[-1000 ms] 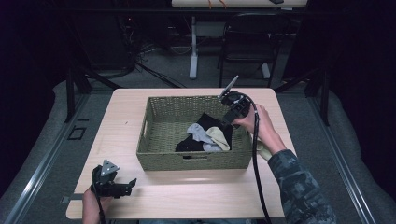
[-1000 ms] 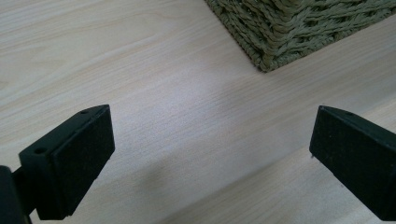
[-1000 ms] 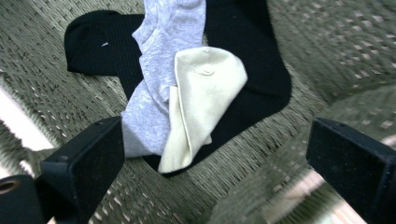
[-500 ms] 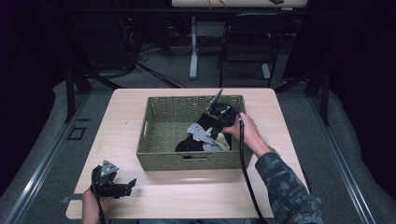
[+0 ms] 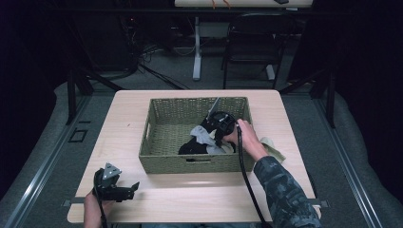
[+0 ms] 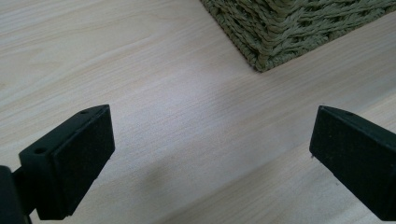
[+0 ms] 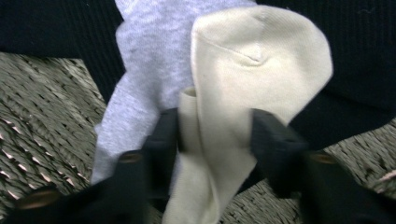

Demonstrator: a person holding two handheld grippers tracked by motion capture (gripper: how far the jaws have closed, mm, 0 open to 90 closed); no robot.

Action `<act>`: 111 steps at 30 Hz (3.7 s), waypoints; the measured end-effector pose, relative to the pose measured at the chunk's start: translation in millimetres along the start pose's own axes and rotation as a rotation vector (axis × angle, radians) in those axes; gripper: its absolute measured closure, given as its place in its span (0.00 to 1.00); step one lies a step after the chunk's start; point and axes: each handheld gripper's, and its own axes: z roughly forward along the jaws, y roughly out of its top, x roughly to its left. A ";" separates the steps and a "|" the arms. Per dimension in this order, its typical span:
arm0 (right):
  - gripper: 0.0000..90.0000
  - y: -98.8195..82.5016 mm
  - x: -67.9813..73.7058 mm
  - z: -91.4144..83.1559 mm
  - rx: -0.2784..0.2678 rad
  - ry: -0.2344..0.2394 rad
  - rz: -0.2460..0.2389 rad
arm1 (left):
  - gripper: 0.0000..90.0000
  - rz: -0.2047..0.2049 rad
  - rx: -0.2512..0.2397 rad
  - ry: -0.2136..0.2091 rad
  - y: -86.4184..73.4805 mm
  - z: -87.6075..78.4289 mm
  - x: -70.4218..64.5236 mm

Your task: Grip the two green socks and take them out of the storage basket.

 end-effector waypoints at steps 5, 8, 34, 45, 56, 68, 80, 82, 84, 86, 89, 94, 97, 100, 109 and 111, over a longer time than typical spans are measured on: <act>0.91 -0.6 3.9 -3.1 -0.020 0.004 0.000 | 0.00 0.007 -0.004 -0.001 0.1 -1.3 -1.1; 0.94 -0.8 4.9 -9.4 -0.021 -0.018 -0.011 | 0.00 0.002 0.000 0.000 -0.1 -0.4 0.3; 0.94 -18.0 2.0 -94.1 -0.194 0.009 0.007 | 0.00 0.009 0.008 -0.003 -0.2 0.2 -1.8; 0.94 -23.1 0.5 -131.4 -0.256 -0.006 0.009 | 0.00 0.012 0.010 0.000 0.1 -0.5 -1.9; 0.94 -31.2 -0.9 -150.1 -0.273 -0.013 0.013 | 0.00 0.006 0.006 -0.006 1.4 2.2 -2.0; 0.94 -50.2 -8.8 -178.4 -0.283 -0.046 0.029 | 0.00 0.007 0.007 0.001 1.0 0.3 -0.9; 0.94 -91.4 -33.5 -202.5 -0.285 -0.077 0.123 | 0.00 0.007 0.009 0.000 1.3 0.6 -0.8; 0.94 -99.9 -39.7 -204.3 -0.284 -0.088 0.140 | 0.00 0.004 0.009 0.001 1.4 1.0 -1.0; 0.94 -108.5 -45.6 -204.5 -0.289 -0.091 0.162 | 0.00 0.004 0.008 0.000 1.6 1.3 -1.1; 0.94 -117.1 -51.4 -203.4 -0.283 -0.111 0.179 | 0.00 0.009 0.008 -0.001 1.9 1.6 -1.1; 0.94 -131.0 -60.2 -196.9 -0.283 -0.110 0.205 | 0.00 0.006 0.007 0.001 2.0 2.2 -1.6; 0.94 -152.3 -73.2 -173.1 -0.286 -0.091 0.261 | 0.00 0.013 0.011 0.000 2.9 3.0 -1.8; 0.94 -160.9 -79.8 -154.8 -0.271 -0.073 0.278 | 0.00 0.014 0.012 0.001 3.2 3.7 -2.0; 0.94 -166.6 -85.1 -137.7 -0.258 -0.056 0.302 | 0.00 0.015 0.013 0.002 3.5 4.2 -2.0; 0.94 -173.4 -92.4 -99.4 -0.221 -0.063 0.352 | 0.00 0.016 0.014 0.003 3.5 4.4 -1.8; 0.94 -173.4 -93.5 -94.7 -0.197 -0.064 0.343 | 0.00 0.016 0.014 0.003 3.6 4.3 -2.0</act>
